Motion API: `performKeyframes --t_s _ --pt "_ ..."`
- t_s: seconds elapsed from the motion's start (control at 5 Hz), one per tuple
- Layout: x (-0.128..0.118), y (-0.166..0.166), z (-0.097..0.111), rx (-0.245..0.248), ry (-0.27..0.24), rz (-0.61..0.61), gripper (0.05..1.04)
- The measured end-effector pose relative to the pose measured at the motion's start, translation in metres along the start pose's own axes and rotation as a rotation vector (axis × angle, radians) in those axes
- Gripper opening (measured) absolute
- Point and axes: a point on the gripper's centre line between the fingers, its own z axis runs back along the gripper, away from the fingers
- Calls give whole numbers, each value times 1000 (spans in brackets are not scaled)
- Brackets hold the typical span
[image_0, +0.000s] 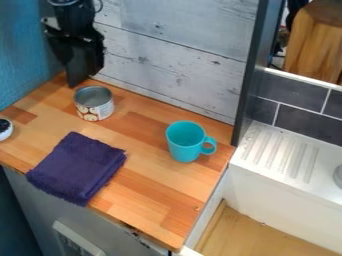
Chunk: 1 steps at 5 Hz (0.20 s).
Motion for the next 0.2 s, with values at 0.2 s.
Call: performKeyframes --t_s 0.2 --pt "4 11 -15 -5 96 -24 1001"
